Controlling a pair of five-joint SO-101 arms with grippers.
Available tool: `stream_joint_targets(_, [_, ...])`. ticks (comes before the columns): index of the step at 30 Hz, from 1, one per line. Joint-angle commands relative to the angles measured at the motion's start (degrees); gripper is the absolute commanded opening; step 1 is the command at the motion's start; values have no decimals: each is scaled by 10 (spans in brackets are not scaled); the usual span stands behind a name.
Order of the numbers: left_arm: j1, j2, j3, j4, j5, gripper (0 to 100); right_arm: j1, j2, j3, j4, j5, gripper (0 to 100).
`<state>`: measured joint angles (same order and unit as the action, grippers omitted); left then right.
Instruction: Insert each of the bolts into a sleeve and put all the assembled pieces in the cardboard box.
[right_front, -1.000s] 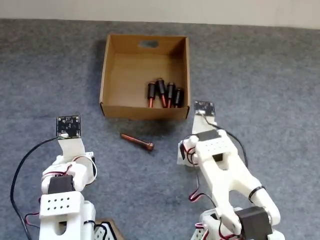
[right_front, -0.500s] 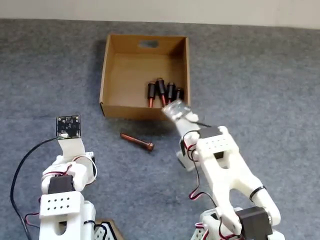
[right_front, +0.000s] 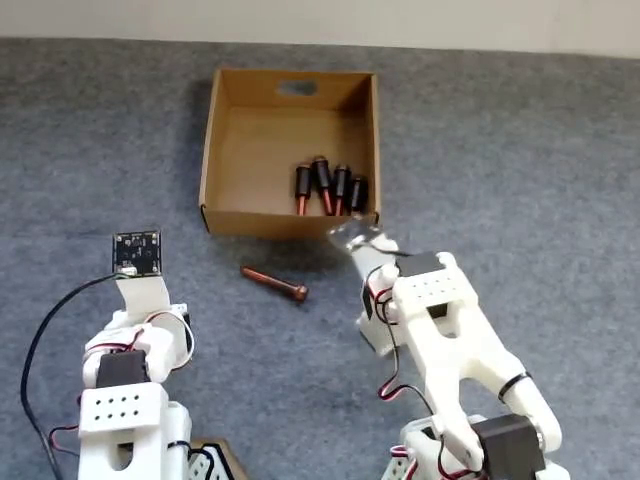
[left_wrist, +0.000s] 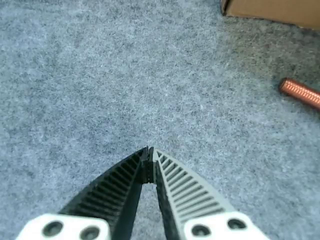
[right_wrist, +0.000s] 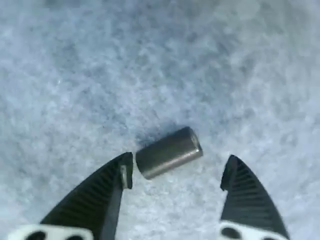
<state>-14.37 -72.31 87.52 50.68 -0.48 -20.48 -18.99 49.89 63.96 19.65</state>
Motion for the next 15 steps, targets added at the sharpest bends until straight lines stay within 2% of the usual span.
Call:
stream_joint_targets(1, [-6,-7,-20,-8,5,31,2,-7,-16,-1,-134,245])
stream_joint_targets(7, [-6,-7,-20,-8,5,31,2,-7,-10,-50,-345,243])
stream_joint_targets(9, [-6,-7,-20,-8,5,31,2,-6,3,-72,-392,242])
stream_joint_targets(15, [-7,-7,-20,-7,5,31,2,57,21,-102,-407,241])
